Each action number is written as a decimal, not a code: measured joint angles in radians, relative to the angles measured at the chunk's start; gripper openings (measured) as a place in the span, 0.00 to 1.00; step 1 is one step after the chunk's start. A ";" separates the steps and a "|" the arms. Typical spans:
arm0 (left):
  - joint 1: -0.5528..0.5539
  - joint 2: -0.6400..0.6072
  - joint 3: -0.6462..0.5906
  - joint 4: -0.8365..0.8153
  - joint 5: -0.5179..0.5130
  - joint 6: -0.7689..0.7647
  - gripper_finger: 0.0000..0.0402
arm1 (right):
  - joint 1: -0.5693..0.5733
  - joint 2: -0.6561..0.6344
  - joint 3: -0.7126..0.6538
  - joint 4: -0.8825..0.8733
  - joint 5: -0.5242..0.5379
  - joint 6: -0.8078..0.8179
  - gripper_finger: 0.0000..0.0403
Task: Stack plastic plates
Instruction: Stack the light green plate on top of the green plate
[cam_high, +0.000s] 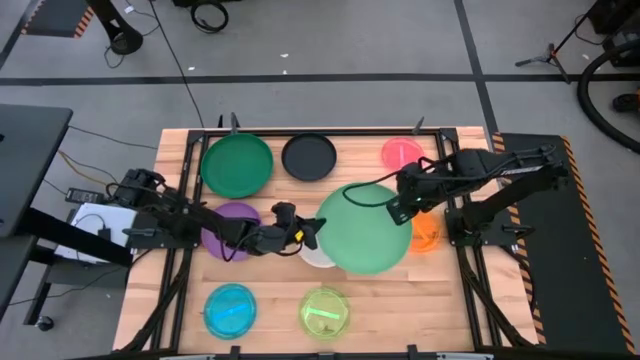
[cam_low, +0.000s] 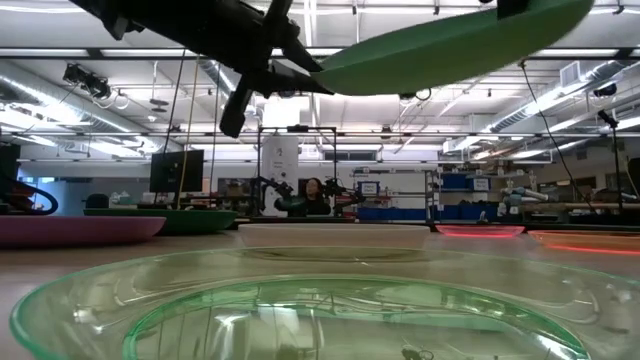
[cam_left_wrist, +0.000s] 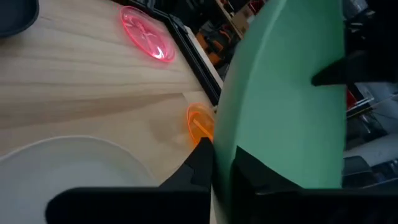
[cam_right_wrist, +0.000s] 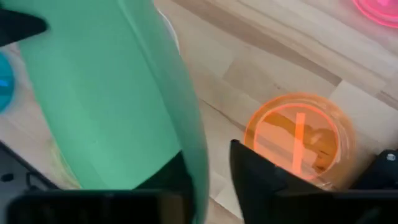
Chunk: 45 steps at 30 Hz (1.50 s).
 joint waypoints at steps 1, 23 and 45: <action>0.006 -0.008 0.000 -0.008 0.005 -0.005 0.05 | 0.000 -0.010 0.006 0.001 0.002 0.000 0.32; 0.428 -0.458 0.169 -1.459 0.255 -0.380 0.04 | 0.214 -0.131 0.055 -0.125 0.216 0.139 0.54; 0.645 -0.774 -0.111 -1.631 0.110 -1.146 0.04 | 0.523 0.314 -0.012 0.166 0.291 0.268 0.54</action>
